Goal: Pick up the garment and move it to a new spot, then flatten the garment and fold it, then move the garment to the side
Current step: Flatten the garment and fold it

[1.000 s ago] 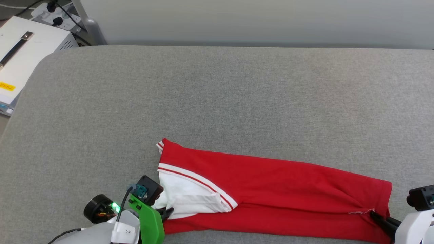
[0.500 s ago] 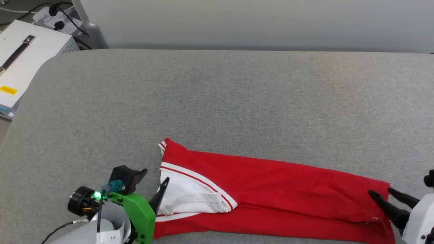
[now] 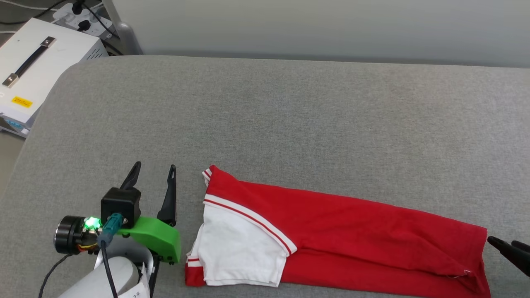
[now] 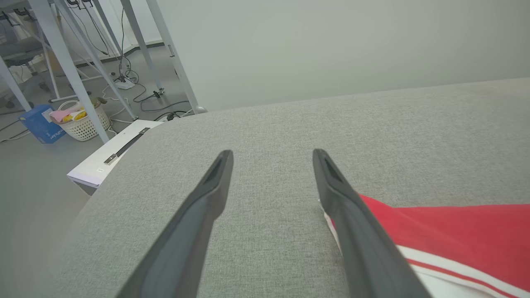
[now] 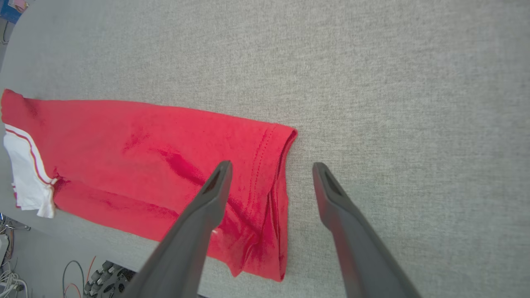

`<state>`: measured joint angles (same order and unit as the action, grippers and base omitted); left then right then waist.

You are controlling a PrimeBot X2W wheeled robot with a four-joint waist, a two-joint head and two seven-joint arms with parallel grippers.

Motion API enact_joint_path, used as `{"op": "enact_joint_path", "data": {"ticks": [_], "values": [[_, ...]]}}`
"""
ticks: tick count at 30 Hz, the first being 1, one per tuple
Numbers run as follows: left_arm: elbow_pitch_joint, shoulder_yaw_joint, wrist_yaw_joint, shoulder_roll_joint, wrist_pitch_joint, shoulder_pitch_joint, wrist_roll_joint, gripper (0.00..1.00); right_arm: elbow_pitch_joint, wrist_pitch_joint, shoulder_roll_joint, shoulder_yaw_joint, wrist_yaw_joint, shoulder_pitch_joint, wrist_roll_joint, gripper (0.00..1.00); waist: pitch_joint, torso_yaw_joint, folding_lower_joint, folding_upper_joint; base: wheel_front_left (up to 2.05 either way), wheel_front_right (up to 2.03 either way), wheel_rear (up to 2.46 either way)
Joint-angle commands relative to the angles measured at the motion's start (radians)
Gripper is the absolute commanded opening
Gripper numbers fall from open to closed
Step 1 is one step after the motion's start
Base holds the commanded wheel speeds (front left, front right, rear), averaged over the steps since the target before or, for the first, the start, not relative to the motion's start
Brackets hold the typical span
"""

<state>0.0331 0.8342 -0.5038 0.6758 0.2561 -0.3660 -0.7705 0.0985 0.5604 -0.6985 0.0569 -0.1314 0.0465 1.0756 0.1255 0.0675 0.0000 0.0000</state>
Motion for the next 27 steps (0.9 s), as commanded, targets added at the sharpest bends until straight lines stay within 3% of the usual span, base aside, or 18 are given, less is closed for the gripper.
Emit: {"op": "enact_joint_path", "data": {"ticks": [1, 9, 20, 21, 22, 23, 27], "values": [[-0.003, -0.028, -0.006, -0.018, 0.005, 0.044, 0.036, 1.00, 0.022, 0.011, 0.007, 0.002, 0.001, 0.003, -0.001, 1.00, 0.012, 0.013, 0.0000, 0.0000, 0.00, 0.00, 0.00], [-0.011, -0.203, 0.026, -0.133, 0.006, 0.173, 0.186, 1.00, 0.114, 0.032, 0.071, 0.090, 0.001, -0.029, -0.029, 1.00, 0.031, 0.042, 0.0000, 0.0000, 0.00, 0.00, 0.00], [-0.005, -0.397, 0.142, -0.296, 0.006, 0.294, 0.366, 1.00, 0.131, -0.004, 0.131, 0.249, 0.001, -0.065, 0.012, 1.00, 0.026, 0.050, 0.0000, 0.0000, 0.00, 0.00, 0.00], [-0.007, -0.412, 0.151, -0.308, 0.006, 0.301, 0.381, 1.00, 0.133, -0.016, 0.130, 0.256, 0.001, -0.068, 0.010, 0.78, 0.024, 0.050, 0.0000, 0.0000, 0.00, 0.00, 0.00], [-0.011, -0.431, 0.165, -0.322, 0.006, 0.309, 0.396, 1.00, 0.139, -0.032, 0.127, 0.262, 0.001, -0.071, 0.008, 0.27, 0.022, 0.049, 0.0000, 0.0000, 0.00, 0.00, 0.00], [-0.010, -0.445, 0.176, -0.333, 0.006, 0.317, 0.406, 1.00, 0.145, -0.042, 0.125, 0.267, 0.001, -0.074, 0.009, 0.00, 0.020, 0.048, 0.0000, 0.0000, 0.00, 0.00, 0.00], [-0.001, -0.499, 0.220, -0.375, 0.006, 0.344, 0.451, 1.00, 0.166, -0.068, 0.101, 0.281, 0.001, -0.089, 0.023, 0.00, 0.008, 0.042, 0.0000, 0.0000, 0.00, 0.00, 0.00]]}}
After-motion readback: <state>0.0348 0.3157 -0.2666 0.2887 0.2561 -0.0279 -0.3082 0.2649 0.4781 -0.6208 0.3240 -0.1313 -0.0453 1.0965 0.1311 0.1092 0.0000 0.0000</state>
